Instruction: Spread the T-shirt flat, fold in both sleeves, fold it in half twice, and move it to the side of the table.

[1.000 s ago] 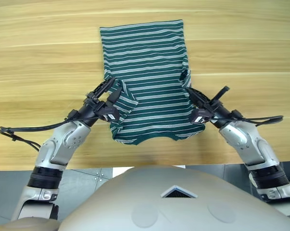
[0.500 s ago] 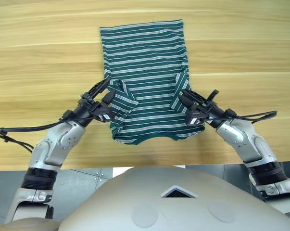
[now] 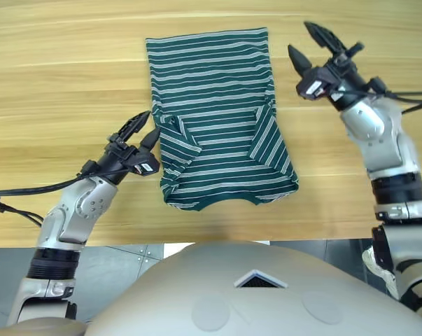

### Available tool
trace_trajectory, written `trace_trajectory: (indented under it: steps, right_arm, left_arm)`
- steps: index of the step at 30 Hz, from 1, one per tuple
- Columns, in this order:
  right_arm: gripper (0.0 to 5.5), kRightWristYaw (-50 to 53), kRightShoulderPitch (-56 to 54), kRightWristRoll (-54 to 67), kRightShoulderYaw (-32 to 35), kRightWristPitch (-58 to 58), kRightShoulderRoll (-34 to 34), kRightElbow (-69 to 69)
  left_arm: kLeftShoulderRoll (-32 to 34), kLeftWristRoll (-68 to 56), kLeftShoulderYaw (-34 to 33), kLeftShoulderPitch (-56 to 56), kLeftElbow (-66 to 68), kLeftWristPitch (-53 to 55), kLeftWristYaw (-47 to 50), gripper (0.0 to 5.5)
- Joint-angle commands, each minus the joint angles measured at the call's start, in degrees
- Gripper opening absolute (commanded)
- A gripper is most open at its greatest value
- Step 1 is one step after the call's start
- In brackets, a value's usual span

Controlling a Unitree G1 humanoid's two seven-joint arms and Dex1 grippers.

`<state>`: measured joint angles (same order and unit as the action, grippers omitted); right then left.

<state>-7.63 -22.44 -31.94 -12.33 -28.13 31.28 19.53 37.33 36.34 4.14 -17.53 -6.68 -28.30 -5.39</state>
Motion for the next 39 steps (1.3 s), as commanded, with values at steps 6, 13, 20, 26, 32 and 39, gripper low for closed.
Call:
trace_trajectory:
  steps: [6, 13, 20, 26, 32, 39]
  right_arm:
    - [2.14, 8.9, -19.8, -12.1, -14.8, 0.8, -13.3, 42.9]
    - [2.14, 5.6, -18.9, -10.1, -16.1, 1.9, -14.5, 54.4]
    - [2.14, 5.5, -15.7, -6.9, -15.8, -2.1, -10.7, 52.9]
    - [2.14, 6.4, -15.5, -5.2, -15.6, -3.7, -7.7, 50.4]
    - [2.14, 11.1, -8.4, 7.1, -4.7, -19.4, -2.1, 23.6]
    - [2.14, -3.7, 40.3, 12.7, 8.1, -19.9, 23.4, -11.9]
  left_arm:
    - [-1.8, 1.6, 3.5, 3.4, 2.5, -0.5, 0.4, 2.22]
    - [-1.6, 1.7, 5.2, 3.9, 2.1, -0.5, -0.5, 2.22]
    - [-1.4, 1.8, 5.4, 3.6, 1.9, -0.5, -0.4, 2.22]
    - [-0.7, 1.8, 4.5, 2.9, 1.8, -0.4, 0.1, 2.22]
    - [2.7, -0.5, -5.0, -0.3, -1.4, -0.4, 2.7, 2.22]
    - [14.0, -6.8, -8.9, -16.2, -4.2, -5.2, -10.6, 2.22]
